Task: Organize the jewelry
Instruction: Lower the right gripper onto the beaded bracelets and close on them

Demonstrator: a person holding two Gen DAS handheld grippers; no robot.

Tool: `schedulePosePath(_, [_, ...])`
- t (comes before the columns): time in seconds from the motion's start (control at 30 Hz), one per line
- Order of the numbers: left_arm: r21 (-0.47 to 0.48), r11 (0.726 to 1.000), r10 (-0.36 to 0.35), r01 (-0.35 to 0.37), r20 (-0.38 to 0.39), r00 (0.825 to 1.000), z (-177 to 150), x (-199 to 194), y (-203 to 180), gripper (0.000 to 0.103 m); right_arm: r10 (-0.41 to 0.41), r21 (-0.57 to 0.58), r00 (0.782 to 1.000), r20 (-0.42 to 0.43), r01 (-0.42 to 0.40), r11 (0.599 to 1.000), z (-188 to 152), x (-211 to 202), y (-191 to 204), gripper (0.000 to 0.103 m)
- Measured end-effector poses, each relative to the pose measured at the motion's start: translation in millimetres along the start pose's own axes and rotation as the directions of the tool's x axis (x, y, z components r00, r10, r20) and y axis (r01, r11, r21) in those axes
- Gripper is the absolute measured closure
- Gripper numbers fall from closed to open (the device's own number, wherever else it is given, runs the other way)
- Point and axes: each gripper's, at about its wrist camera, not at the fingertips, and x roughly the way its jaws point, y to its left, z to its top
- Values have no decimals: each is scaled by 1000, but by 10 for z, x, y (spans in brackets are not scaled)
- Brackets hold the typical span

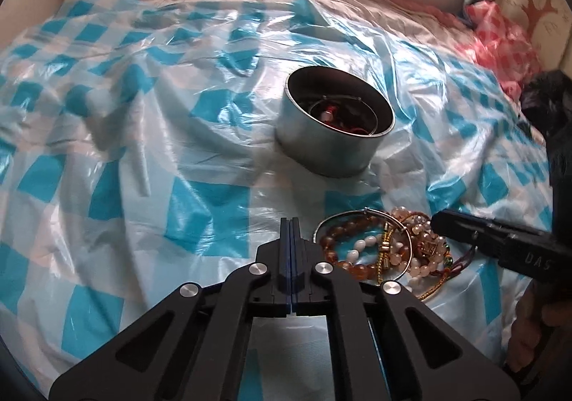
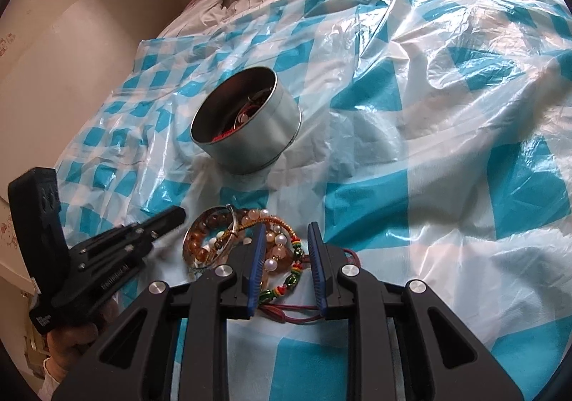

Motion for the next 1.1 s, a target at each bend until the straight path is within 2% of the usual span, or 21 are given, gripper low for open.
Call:
schedulePosePath(0.17, [1,998,-62,62,-12,998,22,56,-44,102,-7,0,1000,-7,7,1000,-9,19,0,79])
schedulePosePath(0.27, [33,998,-61,62,-29,998,7,121,-136,102,-8,0,1000,-9,8,1000,-9,28,2,78])
schedulePosePath(0.4, [51,998,33,-32,-27,999,-7,163,-146,99,-11,-9,1000,-16,11,1000,-4,45,14,78])
schedulePosePath(0.47, [35,991,126,-126,-3,992,-6,118,-86,100,-18,-13,1000,-20,18,1000,-7,54,18,78])
schedulePosePath(0.5, [21,991,131,-131,-3,991,-6,102,-41,100,-20,-14,1000,-21,19,1000,-7,54,20,78])
schedulePosePath(0.6, [-23,995,93,-93,20,995,-1,21,62,100,-17,-13,1000,-19,17,1000,-8,52,17,78])
schedulePosePath(0.83, [5,998,63,-63,-8,998,14,130,17,99,-15,-22,1000,-23,15,1000,-11,65,16,78])
schedulePosePath(0.97, [3,998,58,-58,0,998,14,125,10,96,-18,-31,999,-27,17,999,6,95,39,78])
schedulePosePath(1.1, [22,996,85,-86,12,996,10,131,-25,93,-18,-44,999,-36,16,999,41,164,72,77])
